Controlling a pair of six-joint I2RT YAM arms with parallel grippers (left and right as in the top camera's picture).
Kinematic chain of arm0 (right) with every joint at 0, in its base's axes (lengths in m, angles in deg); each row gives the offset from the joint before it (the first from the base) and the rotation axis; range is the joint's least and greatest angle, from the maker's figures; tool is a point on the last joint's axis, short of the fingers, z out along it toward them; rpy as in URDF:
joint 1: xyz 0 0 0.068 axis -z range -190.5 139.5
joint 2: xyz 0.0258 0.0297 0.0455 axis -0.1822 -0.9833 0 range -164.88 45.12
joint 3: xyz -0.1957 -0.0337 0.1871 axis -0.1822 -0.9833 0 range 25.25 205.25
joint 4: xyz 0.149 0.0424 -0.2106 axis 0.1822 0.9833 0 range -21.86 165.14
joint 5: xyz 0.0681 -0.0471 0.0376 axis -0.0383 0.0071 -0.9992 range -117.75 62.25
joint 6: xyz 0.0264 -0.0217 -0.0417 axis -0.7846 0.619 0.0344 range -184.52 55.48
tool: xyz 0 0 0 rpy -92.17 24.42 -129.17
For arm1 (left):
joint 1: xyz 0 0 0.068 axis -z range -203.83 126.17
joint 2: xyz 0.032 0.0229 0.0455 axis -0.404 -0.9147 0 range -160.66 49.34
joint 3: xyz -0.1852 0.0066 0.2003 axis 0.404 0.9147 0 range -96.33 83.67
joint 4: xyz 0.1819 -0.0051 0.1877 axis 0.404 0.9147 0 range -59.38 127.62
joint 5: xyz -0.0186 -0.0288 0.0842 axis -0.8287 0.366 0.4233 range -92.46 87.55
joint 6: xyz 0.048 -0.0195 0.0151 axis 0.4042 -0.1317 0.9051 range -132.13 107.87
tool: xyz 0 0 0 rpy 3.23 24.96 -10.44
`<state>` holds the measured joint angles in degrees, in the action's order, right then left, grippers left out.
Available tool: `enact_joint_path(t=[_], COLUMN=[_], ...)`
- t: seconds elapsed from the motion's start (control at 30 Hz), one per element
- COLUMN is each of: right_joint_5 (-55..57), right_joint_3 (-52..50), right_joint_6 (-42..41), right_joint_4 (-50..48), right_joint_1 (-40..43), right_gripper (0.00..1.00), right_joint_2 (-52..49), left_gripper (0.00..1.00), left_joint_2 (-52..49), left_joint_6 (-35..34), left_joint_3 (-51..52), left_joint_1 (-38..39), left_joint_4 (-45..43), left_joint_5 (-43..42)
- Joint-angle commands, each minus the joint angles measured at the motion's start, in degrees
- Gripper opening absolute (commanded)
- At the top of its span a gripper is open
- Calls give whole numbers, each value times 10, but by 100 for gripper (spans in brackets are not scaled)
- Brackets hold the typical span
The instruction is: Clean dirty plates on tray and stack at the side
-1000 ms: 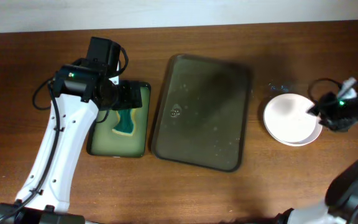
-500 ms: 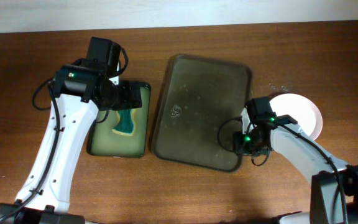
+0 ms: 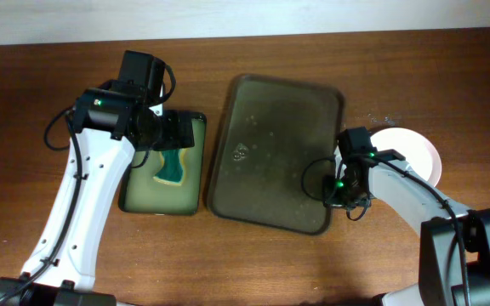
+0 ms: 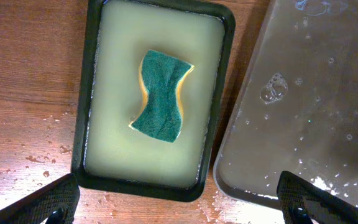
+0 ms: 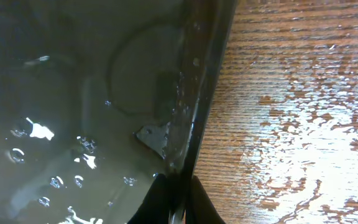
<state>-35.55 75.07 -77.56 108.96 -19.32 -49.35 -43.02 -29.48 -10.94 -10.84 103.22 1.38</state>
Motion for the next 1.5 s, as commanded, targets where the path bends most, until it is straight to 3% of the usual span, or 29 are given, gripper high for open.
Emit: enact_joint_path(t=[0.0,0.17,0.37,0.4,0.43,0.6,0.7,0.73,0.87,1.0,1.13,1.37,1.4,1.47], right_joint_5=[64,181,184,183,183,120,22,-41,-193,-88,2,-17,-40,-53], right_joint_3=[-2,-2,-2,-2,0,31,71,95,122,123,104,-260,-341,-411], right_joint_6=[93,92,101,101,100,96,96,96,96,111,187,186,186,186], right_joint_4=[-3,-6,-40,-37,-30,23,94,123,139,175,165,-93,-179,-261], right_joint_1=[-4,-4,-5,-5,-5,-5,-5,-5,-5,-5,-4,43,43,43], right_gripper=[4,4,4,11,37,46,49,98,98,98,98,98,98,98], right_joint_2=[-8,-8,-8,-7,-4,128,235,282,377,475,611,825,864,922], left_gripper=[100,100,100,100,100,100,100,100,100,100,100,100,100,100], left_joint_2=[5,5,5,5,5,5,5,5,5,5,5,5,5,5], left_joint_6=[3,3,3,3,3,3,3,3,3,3,3,3,3,3], left_joint_3=[1,1,1,1,1,1,1,1,1,1,1,1,1,1], left_joint_1=[-2,-2,-2,-2,-2,-2,-2,-2,-2,-2,-2,-2,-2,-2], left_joint_4=[-1,-1,-1,-1,-1,-1,-1,-1,-1,-1,-1,-1,-1,-1], left_joint_5=[4,4,4,4,4,4,4,4,4,4,4,4,4,4])
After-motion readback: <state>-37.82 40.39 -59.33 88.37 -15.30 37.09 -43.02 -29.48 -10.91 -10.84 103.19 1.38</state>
